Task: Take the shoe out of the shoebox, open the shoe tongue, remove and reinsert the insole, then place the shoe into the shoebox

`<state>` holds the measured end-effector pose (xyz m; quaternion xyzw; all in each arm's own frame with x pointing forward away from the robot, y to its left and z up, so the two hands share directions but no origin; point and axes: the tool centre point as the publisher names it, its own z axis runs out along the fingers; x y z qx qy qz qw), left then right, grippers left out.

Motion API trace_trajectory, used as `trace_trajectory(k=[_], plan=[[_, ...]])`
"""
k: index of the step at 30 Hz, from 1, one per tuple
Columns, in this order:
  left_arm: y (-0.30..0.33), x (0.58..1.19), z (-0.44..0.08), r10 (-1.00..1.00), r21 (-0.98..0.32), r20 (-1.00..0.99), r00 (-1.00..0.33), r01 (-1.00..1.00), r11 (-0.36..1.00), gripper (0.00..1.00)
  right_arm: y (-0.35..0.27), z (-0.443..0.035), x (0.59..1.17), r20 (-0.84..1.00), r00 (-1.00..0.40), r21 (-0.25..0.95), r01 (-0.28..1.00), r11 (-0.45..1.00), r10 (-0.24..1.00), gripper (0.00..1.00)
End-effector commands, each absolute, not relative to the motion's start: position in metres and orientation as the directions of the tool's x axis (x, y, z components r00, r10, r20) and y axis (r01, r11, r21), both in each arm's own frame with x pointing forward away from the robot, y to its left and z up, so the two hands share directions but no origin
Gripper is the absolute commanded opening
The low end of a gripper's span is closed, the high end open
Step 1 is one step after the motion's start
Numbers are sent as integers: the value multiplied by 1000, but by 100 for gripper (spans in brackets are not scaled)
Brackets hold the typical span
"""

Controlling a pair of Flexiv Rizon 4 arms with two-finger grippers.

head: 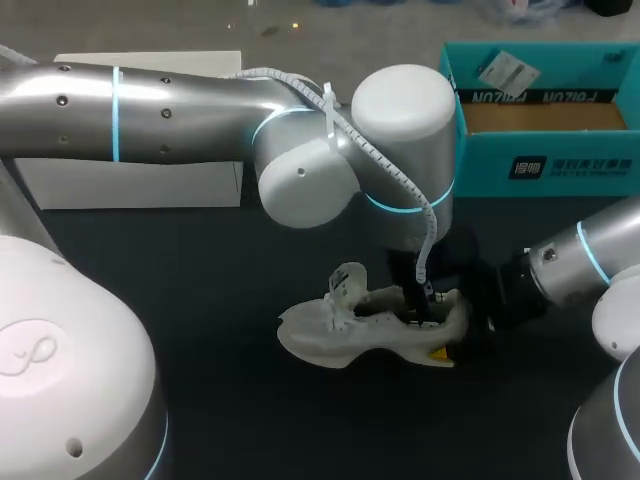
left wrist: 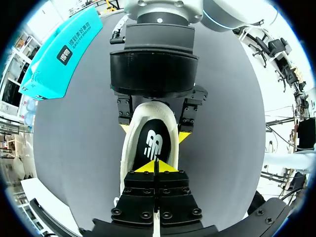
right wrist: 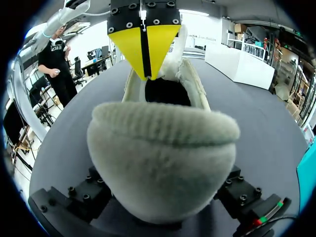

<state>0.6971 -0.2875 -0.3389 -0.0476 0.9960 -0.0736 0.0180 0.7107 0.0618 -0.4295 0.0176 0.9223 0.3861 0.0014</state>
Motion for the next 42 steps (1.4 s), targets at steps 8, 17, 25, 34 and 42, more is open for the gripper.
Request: trace_trajectory(k=[8,17,25,34,42], plan=[[-294,707,-361,-29,-123,-34,-999,-25,992,0,63,-432,711,10,-999,711,32,703,35,0],[-272,697,-368,33,-120,57,-998,26,992,0,63,-432,711,10,-999,711,32,703,35,0],[-264,689,-379,82,-98,110,-990,72,993,0,63,-432,711,10,-999,711,32,703,35,0],[-268,692,-392,119,-104,132,-984,106,989,0,63,-432,711,10,-999,711,32,703,35,0],[-271,688,-396,153,-113,152,-976,136,984,0,63,-432,711,10,-999,711,32,703,35,0]])
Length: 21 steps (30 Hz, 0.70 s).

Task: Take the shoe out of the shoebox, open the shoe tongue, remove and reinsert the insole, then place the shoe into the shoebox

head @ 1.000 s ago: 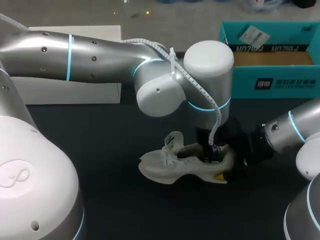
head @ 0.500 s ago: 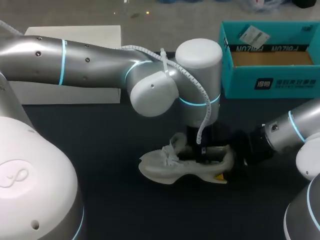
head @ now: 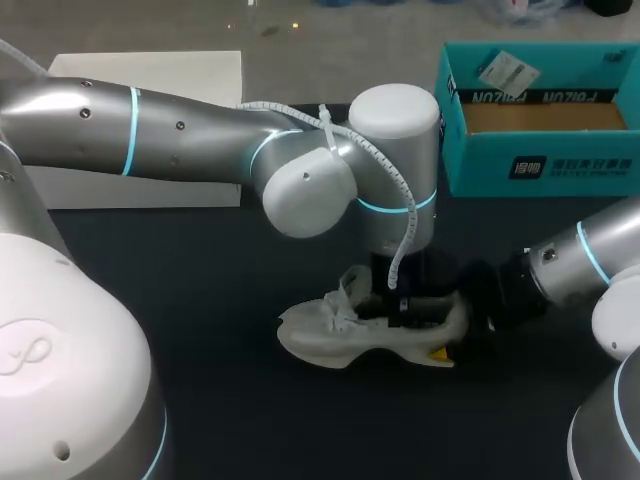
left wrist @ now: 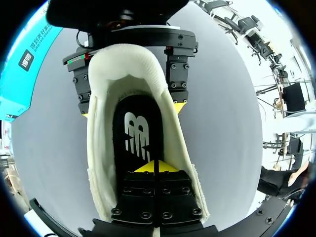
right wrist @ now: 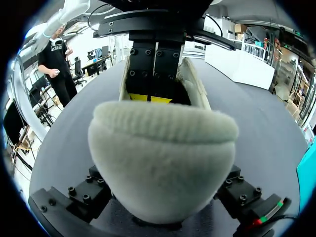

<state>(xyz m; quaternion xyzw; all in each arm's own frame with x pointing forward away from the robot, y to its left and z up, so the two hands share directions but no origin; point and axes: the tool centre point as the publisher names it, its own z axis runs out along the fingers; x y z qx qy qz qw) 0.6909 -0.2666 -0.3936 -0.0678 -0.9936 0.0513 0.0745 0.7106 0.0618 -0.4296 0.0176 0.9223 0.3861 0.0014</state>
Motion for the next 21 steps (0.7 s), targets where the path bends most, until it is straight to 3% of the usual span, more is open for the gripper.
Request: trace_trajectory(k=[1,8,10,13,21], plan=[[-271,687,-397,156,-110,155,-976,140,984,0,63,-432,711,10,-999,711,32,703,35,0],[-269,681,-401,178,-116,189,-966,158,981,3,63,-432,711,10,-999,711,32,703,35,0],[-270,681,-403,180,-111,190,-965,161,981,25,63,-432,711,10,-999,711,32,703,35,0],[-272,682,-406,180,-111,187,-966,161,981,38,63,-432,711,10,-999,711,32,703,35,0],[-274,686,-421,178,-89,167,-970,165,982,37,63,-432,711,10,-999,711,32,703,35,0]])
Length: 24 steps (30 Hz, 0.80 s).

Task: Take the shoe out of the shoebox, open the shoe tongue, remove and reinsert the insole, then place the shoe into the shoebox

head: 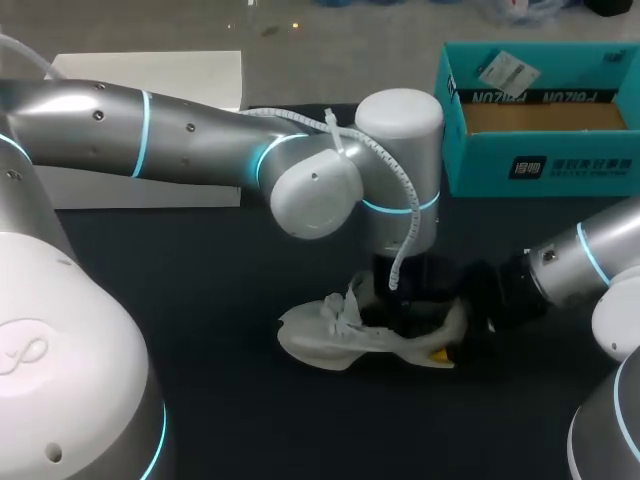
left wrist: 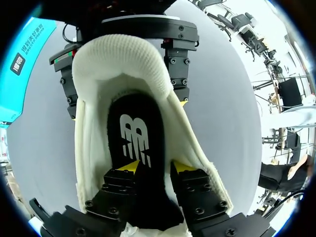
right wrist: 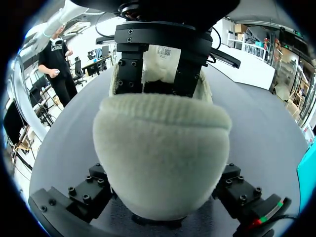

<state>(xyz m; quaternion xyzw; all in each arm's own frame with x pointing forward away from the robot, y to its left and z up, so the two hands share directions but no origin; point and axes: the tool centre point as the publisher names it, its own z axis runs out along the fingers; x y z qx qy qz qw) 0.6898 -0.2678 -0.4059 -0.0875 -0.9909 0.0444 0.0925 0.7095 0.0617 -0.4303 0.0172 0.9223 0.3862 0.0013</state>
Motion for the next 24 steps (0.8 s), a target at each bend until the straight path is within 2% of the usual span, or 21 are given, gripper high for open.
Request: trace_trajectory(k=[1,8,18,21,24], plan=[[-273,687,-423,174,-93,165,-971,161,983,34,63,-432,711,10,-999,711,32,703,35,0],[-271,695,-434,143,-77,114,-983,135,988,18,63,-432,711,10,-999,711,32,703,35,0],[-269,693,-446,150,-71,134,-980,141,987,40,63,-432,711,10,-999,711,32,703,35,0],[-268,693,-450,137,-64,103,-985,131,989,40,63,-432,711,10,-999,711,32,703,35,0],[-269,694,-456,126,-46,71,-990,123,991,19,63,-432,711,10,-999,711,32,703,35,0]])
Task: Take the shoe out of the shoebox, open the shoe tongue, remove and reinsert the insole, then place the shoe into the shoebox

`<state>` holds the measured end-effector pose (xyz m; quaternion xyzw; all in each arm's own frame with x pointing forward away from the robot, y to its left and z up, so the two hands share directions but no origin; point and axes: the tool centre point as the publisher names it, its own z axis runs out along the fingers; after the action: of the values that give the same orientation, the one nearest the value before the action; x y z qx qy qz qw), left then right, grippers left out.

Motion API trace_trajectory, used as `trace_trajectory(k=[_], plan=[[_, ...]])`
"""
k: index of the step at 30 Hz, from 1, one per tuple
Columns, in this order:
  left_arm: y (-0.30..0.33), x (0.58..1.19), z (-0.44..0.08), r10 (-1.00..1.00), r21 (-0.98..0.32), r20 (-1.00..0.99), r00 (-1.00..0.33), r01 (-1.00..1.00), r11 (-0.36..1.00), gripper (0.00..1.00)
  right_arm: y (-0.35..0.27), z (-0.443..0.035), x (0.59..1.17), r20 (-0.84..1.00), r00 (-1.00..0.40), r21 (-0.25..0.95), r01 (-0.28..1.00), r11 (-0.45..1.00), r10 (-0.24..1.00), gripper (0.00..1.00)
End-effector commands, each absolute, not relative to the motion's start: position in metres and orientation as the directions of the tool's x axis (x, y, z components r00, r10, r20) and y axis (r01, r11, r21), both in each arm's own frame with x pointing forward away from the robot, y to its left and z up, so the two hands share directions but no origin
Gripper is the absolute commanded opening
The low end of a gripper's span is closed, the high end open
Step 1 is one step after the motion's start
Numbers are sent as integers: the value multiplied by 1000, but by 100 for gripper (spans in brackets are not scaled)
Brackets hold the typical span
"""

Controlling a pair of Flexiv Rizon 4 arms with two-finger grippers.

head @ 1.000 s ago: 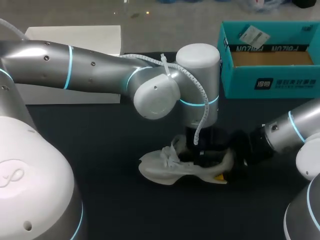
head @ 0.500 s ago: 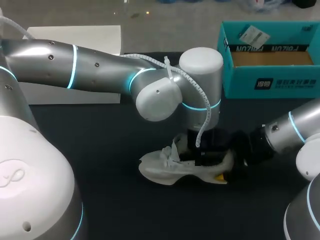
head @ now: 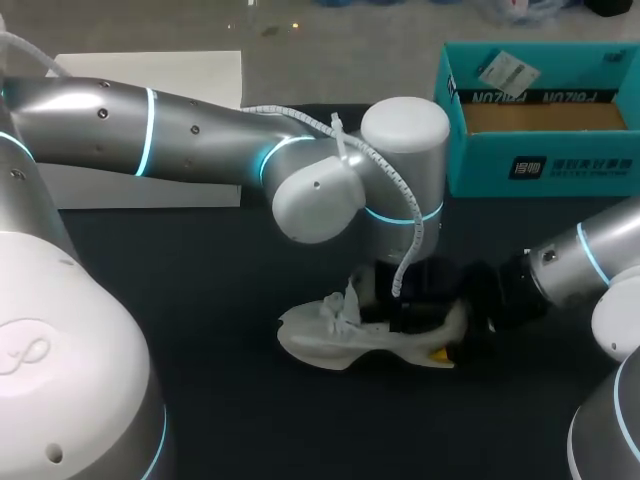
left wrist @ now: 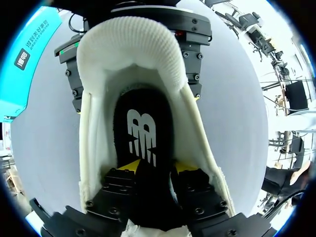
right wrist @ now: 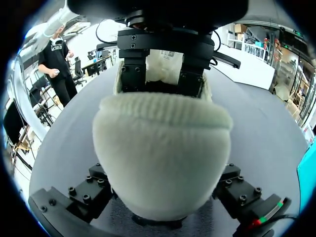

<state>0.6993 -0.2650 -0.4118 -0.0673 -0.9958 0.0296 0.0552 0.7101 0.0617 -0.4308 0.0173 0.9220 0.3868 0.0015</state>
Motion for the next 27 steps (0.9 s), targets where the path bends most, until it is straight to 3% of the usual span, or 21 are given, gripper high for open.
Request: trace_trajectory(k=[1,3,12,27], plan=[[-270,694,-457,122,-42,60,-991,119,992,9,63,-432,711,10,-999,711,32,703,35,0],[-270,694,-461,113,-45,45,-993,111,993,0,63,-432,711,10,-999,711,32,703,35,0],[-265,697,-468,52,-10,-73,-996,53,999,0,63,-432,711,10,-999,711,32,703,35,0],[-254,703,-431,-37,-61,-200,-979,-26,998,0,63,-432,711,10,-999,711,32,703,35,0]])
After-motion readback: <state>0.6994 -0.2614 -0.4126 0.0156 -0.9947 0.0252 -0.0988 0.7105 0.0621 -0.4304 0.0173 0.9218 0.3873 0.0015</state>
